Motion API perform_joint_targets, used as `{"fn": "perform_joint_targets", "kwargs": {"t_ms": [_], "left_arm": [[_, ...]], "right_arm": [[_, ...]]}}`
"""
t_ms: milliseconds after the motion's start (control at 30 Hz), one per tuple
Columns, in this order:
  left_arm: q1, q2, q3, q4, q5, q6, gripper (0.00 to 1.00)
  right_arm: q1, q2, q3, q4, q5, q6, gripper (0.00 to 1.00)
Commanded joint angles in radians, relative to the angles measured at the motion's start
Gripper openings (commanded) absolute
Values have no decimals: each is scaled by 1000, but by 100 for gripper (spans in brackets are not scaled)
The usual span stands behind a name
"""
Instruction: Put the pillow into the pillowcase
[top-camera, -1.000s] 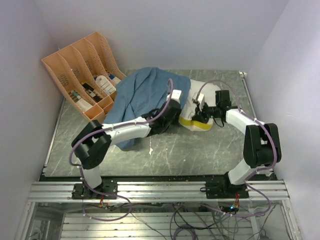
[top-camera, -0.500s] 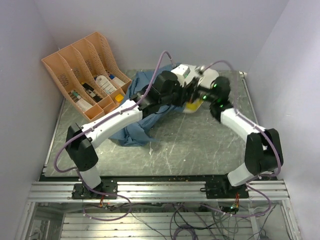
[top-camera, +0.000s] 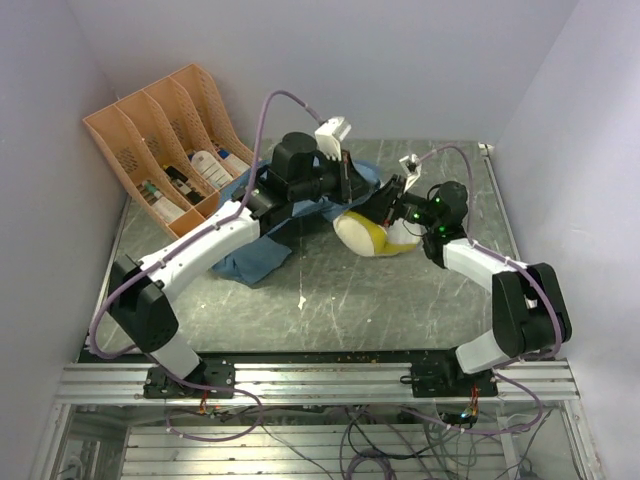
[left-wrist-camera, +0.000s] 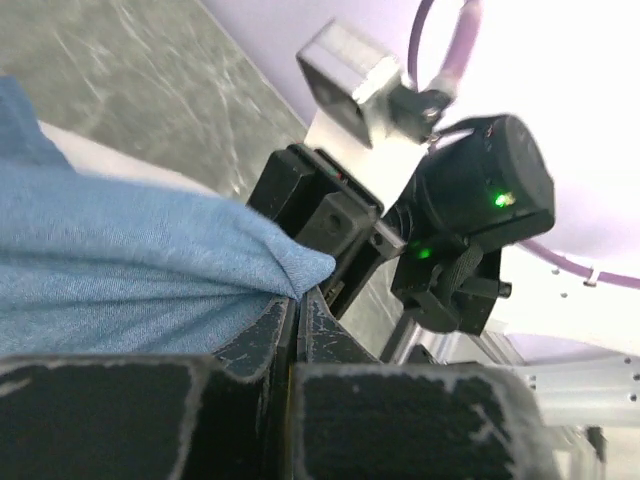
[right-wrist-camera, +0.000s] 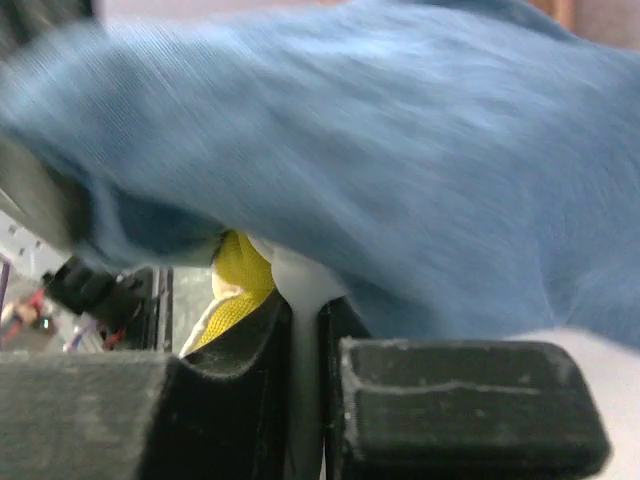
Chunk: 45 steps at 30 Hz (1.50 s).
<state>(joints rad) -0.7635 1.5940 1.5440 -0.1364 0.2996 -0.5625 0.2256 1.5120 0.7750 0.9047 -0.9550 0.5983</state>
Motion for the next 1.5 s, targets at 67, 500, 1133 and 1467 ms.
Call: {"fn": "perform_joint_targets", "kwargs": {"t_ms": [67, 500, 1133, 1467], "left_arm": [[-105, -37, -244, 320, 198, -133, 7], [-227, 17, -771, 631, 127, -217, 7], [-274, -151, -433, 159, 64, -6, 87], [-257, -193, -334, 9, 32, 45, 86]], "right_arm": [[-74, -59, -5, -229, -306, -312, 19], [-332, -147, 348, -2282, 64, -2279, 76], [-406, 443, 765, -1499, 111, -1455, 100], [-364, 724, 870, -1532, 183, -1570, 87]]}}
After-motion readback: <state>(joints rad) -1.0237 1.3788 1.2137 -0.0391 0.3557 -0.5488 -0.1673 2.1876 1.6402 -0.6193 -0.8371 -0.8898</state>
